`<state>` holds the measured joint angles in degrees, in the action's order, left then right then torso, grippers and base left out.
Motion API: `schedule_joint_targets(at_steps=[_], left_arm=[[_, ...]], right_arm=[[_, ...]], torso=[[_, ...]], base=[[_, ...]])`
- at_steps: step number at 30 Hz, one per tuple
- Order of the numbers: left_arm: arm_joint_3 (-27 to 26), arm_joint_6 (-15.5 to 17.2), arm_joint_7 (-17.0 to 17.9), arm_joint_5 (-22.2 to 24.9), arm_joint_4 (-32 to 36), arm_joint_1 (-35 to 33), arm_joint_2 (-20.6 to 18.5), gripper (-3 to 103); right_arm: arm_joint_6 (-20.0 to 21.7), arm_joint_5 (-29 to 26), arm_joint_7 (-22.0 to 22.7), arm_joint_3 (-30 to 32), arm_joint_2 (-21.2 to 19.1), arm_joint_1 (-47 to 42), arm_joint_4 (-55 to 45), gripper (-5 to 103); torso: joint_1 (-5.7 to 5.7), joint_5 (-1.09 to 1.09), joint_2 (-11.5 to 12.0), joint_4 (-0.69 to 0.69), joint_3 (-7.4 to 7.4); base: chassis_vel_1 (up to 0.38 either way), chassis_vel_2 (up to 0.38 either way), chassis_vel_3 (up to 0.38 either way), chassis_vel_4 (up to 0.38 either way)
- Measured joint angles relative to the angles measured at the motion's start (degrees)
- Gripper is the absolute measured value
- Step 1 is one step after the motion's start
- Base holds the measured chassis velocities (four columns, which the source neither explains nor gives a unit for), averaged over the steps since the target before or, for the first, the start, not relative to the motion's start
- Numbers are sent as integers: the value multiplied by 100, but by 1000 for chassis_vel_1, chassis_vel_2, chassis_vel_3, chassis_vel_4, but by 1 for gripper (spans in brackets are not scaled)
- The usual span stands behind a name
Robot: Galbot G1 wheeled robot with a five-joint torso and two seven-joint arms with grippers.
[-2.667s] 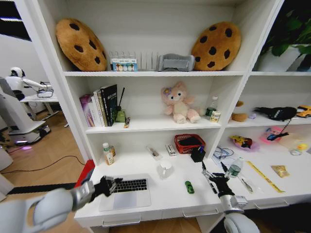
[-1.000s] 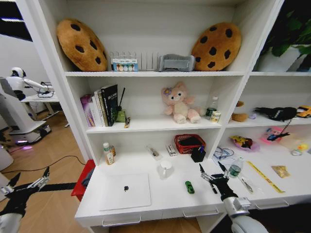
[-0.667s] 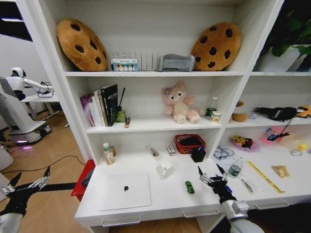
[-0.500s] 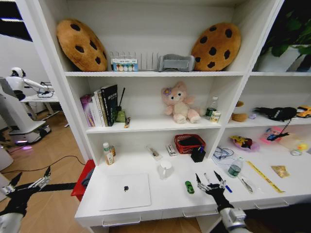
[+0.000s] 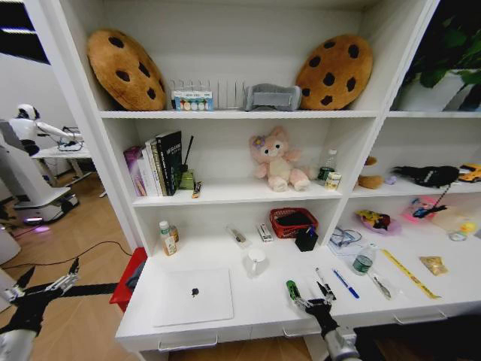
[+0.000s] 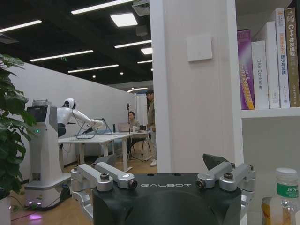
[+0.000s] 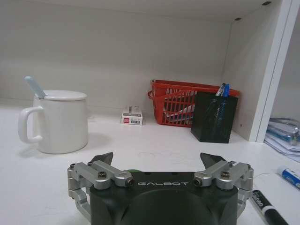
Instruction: Organize the objects on the table.
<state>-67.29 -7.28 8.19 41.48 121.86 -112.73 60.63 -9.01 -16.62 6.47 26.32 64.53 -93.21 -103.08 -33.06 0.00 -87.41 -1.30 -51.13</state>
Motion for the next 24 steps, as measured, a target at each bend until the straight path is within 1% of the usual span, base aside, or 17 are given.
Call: schedule_joint_targets(at_steps=[11,17,23,24], left_arm=[[2,2,-2,-1,0,0,-3,100],[2,2,-2,-1,0,0,-3,100],[2,2,-2,-1,0,0,-3,100],[2,2,-2,-1,0,0,-3,100]], right_arm=[[121,158,32,-441,82,460,412,100],[149,152,34,-521,38,531,503,100],[246,23,35,-609,78,604,552,100],[254,21,35,-623,89,613,576,103]], torso=[[0,0,0,0,0],[0,0,0,0,0],[0,0,0,0,0],[0,0,0,0,0]], base=[[0,0,0,0],[0,0,0,0],[0,0,0,0],[0,0,0,0]])
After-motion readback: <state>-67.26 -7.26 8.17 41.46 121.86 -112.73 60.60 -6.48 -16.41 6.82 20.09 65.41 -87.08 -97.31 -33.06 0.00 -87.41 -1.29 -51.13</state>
